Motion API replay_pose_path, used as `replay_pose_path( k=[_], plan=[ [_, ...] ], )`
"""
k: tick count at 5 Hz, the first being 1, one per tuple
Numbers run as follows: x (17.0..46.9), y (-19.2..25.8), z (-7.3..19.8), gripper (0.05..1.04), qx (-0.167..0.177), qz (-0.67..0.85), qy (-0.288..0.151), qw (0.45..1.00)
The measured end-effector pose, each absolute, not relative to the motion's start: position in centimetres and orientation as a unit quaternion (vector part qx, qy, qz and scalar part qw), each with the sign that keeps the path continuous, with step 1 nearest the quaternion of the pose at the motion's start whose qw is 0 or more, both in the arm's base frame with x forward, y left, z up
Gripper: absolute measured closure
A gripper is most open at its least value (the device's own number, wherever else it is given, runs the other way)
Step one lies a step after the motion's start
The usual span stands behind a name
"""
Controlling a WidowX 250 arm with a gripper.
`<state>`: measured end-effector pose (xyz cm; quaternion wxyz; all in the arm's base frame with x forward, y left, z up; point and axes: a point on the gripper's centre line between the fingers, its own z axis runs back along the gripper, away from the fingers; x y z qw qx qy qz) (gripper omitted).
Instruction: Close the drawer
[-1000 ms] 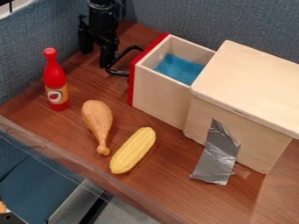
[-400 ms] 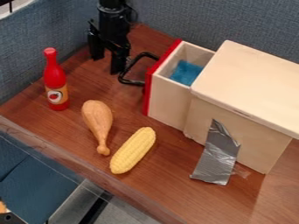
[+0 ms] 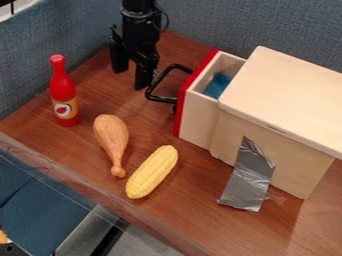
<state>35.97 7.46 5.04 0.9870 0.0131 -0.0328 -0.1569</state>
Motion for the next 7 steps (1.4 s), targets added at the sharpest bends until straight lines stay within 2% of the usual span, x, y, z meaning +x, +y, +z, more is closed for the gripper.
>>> replay_pose_path(
  k=[5,7],
  plan=[
    [35.7,6.5,5.2,0.083,0.017,-0.171,-0.04,0.984],
    [37.5,10.4,8.1,0.083,0.062,-0.133,-0.068,0.987]
  ],
)
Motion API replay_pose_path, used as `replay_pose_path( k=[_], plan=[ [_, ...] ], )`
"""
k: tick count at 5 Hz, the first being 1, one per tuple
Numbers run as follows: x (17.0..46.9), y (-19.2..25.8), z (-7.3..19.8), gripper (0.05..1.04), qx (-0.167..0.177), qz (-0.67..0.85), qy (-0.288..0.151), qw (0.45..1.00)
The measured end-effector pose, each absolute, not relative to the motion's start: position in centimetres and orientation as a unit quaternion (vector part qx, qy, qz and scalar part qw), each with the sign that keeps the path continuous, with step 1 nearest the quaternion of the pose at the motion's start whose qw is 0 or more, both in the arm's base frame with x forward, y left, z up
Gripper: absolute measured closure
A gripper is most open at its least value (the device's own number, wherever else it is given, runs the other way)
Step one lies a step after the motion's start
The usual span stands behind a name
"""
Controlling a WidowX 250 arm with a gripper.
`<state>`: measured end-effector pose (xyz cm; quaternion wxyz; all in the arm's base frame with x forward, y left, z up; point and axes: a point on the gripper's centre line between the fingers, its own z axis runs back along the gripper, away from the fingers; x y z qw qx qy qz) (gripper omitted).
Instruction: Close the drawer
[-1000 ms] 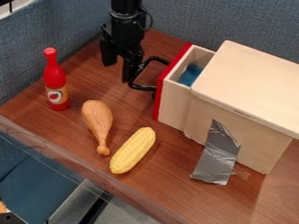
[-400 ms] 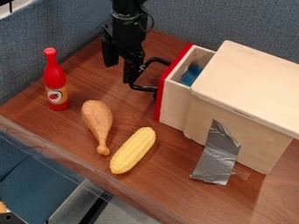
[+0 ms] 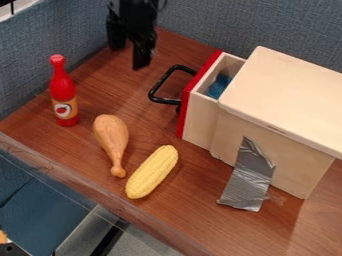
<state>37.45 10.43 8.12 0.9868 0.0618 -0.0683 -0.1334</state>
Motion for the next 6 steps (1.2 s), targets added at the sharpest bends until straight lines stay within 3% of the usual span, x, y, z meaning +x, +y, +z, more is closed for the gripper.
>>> replay_pose_path(
  k=[1,2,4,6],
  plan=[
    [38.2,12.2,8.4,0.083,0.064,-0.117,-0.075,0.988],
    [38.0,12.0,5.1,0.083,0.04,-0.119,-0.038,0.991],
    [38.3,9.2,2.1,0.083,0.023,-0.144,-0.011,0.989],
    [37.8,7.5,1.5,0.084,-0.009,-0.147,-0.006,0.989]
  ],
)
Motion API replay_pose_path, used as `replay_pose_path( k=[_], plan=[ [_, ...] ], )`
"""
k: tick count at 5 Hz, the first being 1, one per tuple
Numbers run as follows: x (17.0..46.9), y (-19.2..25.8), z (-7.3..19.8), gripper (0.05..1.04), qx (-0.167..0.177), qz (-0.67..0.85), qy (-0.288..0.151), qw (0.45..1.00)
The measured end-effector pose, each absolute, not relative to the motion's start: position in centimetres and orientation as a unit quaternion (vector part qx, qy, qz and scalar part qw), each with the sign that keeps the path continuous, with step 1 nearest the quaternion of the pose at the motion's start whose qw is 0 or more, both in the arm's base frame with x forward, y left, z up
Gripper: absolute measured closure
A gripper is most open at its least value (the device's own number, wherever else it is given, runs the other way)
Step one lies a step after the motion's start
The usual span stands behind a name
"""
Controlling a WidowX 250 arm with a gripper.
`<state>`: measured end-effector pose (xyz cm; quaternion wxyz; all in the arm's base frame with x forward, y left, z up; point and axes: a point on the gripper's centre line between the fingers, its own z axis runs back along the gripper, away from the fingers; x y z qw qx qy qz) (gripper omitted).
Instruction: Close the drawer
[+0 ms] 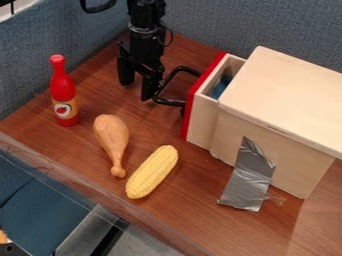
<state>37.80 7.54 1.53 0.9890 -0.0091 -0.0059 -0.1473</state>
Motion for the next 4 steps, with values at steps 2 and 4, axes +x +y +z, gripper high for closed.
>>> replay_pose_path(
  k=[2,4],
  plan=[
    [38.0,3.2,3.8,0.084,-0.018,-0.189,-0.027,0.982],
    [37.7,1.9,4.4,0.084,-0.018,-0.201,-0.028,0.979]
  ],
)
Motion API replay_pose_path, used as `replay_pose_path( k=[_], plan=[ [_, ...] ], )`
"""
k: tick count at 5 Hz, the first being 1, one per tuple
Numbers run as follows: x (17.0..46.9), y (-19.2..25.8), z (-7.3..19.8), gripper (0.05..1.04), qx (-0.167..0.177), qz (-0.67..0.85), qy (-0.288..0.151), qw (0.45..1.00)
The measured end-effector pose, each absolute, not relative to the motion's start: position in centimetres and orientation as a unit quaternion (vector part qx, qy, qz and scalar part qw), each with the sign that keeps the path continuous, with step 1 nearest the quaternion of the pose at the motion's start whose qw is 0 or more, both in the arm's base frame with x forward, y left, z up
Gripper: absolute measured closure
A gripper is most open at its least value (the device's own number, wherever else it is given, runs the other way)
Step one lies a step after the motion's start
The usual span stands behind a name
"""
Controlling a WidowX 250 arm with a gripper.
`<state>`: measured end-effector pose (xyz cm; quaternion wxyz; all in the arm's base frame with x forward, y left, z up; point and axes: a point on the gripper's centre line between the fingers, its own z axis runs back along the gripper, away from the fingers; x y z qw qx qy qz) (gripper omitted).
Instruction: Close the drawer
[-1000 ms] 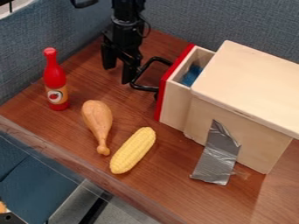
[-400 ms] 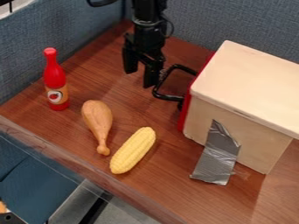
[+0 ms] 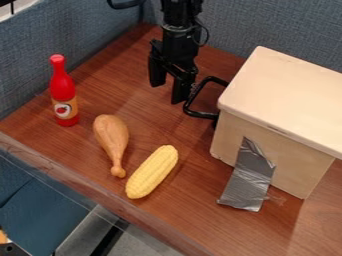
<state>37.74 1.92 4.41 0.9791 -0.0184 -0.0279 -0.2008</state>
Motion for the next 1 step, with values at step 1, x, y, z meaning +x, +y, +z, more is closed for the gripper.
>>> replay_pose_path(
  k=[1],
  plan=[
    [37.84,3.99,6.56,0.083,-0.003,-0.173,-0.05,0.984]
  ],
)
